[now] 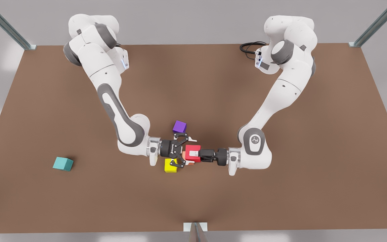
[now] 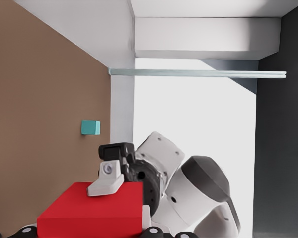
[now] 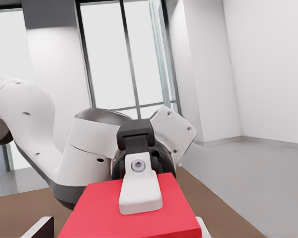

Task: Pick up red wooden cube and pass to hand red wooden cube and place in blue wooden cube

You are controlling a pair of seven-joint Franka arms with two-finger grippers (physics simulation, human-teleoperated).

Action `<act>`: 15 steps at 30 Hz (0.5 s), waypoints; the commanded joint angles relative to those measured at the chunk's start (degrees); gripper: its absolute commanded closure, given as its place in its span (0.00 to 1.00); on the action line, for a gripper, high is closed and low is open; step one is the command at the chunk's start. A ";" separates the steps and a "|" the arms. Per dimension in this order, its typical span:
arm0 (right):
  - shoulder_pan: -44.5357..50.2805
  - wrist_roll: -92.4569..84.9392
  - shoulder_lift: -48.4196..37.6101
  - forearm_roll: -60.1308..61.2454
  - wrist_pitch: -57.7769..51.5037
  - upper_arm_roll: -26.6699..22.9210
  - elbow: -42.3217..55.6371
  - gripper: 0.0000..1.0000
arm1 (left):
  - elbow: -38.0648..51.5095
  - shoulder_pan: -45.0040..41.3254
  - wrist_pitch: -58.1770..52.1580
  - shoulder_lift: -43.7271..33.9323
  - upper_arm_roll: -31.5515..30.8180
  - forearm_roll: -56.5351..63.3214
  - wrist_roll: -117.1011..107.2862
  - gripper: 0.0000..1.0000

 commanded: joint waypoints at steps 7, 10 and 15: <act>0.13 1.33 0.04 0.00 1.27 0.06 0.58 0.24 | 0.02 -0.04 -0.32 -0.13 -0.04 -0.81 2.01 0.43; 0.05 1.24 0.04 -0.09 1.27 -0.03 0.58 0.55 | -0.06 -0.04 -0.32 -0.13 -0.04 -0.72 2.01 0.43; -0.13 1.24 -0.05 -0.09 1.27 -0.03 0.58 0.55 | -0.06 -0.04 -0.32 -0.13 -0.04 -0.72 2.01 0.09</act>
